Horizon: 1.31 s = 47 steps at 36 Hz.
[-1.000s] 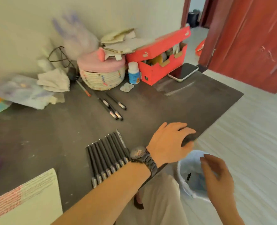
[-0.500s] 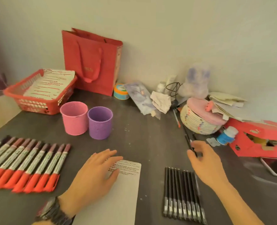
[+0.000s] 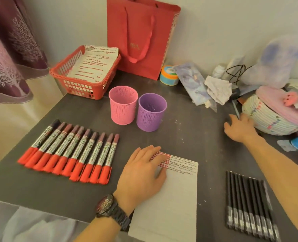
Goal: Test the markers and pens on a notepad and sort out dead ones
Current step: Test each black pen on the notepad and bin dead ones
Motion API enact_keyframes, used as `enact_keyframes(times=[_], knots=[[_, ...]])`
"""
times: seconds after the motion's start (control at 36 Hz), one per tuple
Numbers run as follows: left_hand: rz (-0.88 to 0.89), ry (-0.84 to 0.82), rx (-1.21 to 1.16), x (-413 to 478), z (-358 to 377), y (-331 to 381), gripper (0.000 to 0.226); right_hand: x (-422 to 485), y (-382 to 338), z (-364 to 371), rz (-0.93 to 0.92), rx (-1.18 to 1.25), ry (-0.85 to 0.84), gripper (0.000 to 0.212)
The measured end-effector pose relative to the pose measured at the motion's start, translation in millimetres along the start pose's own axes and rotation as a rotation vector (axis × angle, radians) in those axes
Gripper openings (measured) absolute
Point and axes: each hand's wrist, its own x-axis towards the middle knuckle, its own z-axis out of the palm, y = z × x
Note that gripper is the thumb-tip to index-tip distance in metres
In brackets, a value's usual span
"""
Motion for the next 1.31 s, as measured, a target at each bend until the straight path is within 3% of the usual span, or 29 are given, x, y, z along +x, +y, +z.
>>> enact_keyframes(times=[0.08,0.25,0.33,0.5,0.69,0.86,0.92,1.0,1.17,1.31], knots=[[-0.003,-0.01,0.008,-1,1,-1,0.04,-2,-4,10,0.035,0.007,-0.015,0.057],[-0.01,0.015,-0.01,-4,5,-3,0.037,-17,-15,22,0.002,-0.142,0.262,0.052],[-0.017,0.029,-0.017,-5,4,-1,0.035,-22,-18,19,0.04,-0.104,0.289,0.048],[-0.004,0.02,0.003,-5,0,-3,0.036,-34,-11,10,0.156,0.135,0.219,0.039],[-0.009,-0.005,0.018,-3,-2,0,0.036,-60,2,-4,0.149,0.337,0.07,0.028],[-0.008,0.029,0.018,-5,1,2,0.035,-146,-15,-6,-0.007,1.061,-0.03,0.017],[-0.001,0.071,-0.028,-5,2,2,0.034,-192,-22,-4,-0.149,1.112,-0.022,0.012],[0.023,0.14,-0.105,-5,-4,5,0.032,-257,-36,2,-0.301,1.176,-0.08,0.023],[0.143,0.152,-0.212,-26,-14,38,0.035,-317,-66,40,-0.279,1.307,-0.128,0.031],[-0.054,0.004,-0.571,-41,-14,62,0.025,-325,-82,55,-0.285,1.268,-0.162,0.019]])
